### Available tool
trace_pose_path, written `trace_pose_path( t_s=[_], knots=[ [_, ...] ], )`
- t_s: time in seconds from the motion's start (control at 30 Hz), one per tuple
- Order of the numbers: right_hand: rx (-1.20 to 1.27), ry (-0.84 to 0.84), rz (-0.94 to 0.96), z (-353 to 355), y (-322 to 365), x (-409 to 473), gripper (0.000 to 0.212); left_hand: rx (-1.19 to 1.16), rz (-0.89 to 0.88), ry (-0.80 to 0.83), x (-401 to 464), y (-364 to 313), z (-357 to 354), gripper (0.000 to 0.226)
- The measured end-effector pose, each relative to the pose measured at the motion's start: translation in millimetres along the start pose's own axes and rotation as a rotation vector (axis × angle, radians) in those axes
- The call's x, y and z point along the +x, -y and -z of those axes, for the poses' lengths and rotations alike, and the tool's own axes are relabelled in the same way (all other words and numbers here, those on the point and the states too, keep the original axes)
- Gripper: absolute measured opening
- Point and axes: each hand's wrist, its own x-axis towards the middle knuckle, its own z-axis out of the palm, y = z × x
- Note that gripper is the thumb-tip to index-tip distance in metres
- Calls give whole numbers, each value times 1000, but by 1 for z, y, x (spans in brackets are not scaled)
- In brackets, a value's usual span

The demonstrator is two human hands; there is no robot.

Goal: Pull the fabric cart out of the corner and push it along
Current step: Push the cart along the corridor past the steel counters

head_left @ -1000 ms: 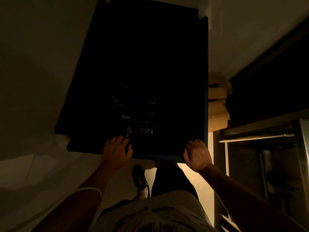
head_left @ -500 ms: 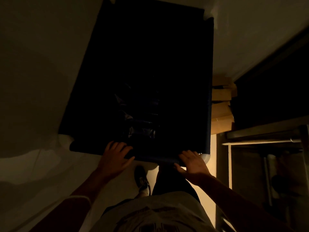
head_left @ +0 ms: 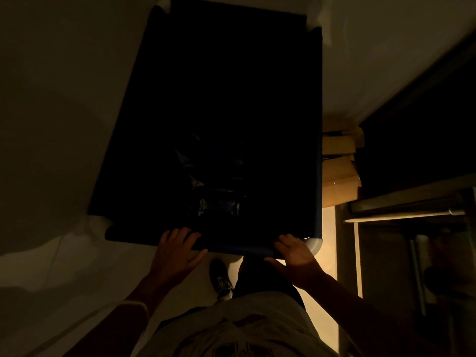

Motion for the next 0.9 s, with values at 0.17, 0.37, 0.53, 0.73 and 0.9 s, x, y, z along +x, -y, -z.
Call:
trace_pose_path(
  t_s=[0.17,0.37,0.53,0.73,0.9],
  knots=[
    [34,42,-55,5,9,-2,59,-26,-9,-20,-5,-3,6,53],
    [51,36,-64,6,8,0,42,-23,-21,-23,-1,0,6,49],
    [55,50,-80,13,15,1,34,-55,-6,-12,1,0,7,49],
    [42,58,-158,20,29,-4,34,-66,-1,-13,0,0,12,45],
    [36,76,-251,18,46,-8,37,-87,10,-10,-8,-2,20,50]
  ],
)
